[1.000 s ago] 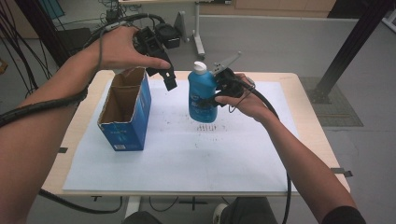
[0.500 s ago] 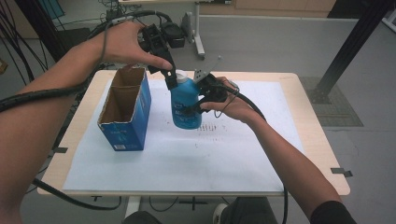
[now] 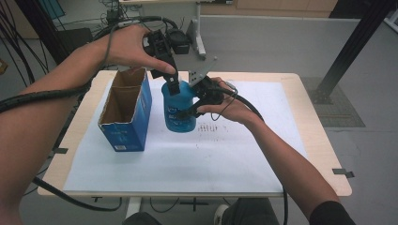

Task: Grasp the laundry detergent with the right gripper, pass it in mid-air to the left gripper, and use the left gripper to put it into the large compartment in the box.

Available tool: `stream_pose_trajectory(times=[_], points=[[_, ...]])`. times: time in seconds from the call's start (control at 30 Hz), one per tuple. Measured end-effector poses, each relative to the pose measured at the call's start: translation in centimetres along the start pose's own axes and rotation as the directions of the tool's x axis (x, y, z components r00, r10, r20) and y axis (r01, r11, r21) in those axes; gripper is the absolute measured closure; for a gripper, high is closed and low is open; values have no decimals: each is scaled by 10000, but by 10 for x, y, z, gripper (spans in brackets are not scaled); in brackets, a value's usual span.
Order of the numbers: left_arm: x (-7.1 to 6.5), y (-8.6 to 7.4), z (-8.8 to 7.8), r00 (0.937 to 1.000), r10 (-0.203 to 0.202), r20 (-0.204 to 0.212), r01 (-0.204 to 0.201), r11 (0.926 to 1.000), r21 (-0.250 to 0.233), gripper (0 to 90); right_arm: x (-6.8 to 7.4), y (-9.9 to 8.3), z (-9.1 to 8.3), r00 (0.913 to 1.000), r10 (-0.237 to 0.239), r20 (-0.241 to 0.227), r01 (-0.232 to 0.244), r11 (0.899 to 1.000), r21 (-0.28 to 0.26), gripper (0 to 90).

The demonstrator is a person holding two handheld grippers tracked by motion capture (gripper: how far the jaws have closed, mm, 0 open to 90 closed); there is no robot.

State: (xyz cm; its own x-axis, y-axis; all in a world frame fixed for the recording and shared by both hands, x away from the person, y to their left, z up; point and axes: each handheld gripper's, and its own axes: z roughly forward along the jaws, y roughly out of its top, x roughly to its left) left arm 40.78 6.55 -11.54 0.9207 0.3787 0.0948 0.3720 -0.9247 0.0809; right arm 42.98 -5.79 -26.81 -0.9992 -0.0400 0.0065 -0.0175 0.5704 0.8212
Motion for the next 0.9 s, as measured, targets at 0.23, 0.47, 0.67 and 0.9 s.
stream_pose_trajectory(times=[0.23, 0.47, 0.67, 0.9], points=[[-6, 4, 5, 9995, 217, 242, -221, 9996, 172, 55, 6, 5, -5, 9998, -204, -55, 203, 9996, -202, 435], [-10, 7, 9, 9983, 369, 455, -381, 9989, 271, 54, 10, 8, -8, 9990, -371, -249, 361, 9986, -384, 434], [-10, 9, 12, 9977, 435, 516, -457, 9981, 423, 52, 12, 8, -10, 9989, -369, -278, 357, 9985, -420, 434], [-11, 13, 15, 9965, 517, 663, -540, 9980, 322, 51, 14, 9, -12, 9982, -432, -417, 411, 9978, -516, 435]])
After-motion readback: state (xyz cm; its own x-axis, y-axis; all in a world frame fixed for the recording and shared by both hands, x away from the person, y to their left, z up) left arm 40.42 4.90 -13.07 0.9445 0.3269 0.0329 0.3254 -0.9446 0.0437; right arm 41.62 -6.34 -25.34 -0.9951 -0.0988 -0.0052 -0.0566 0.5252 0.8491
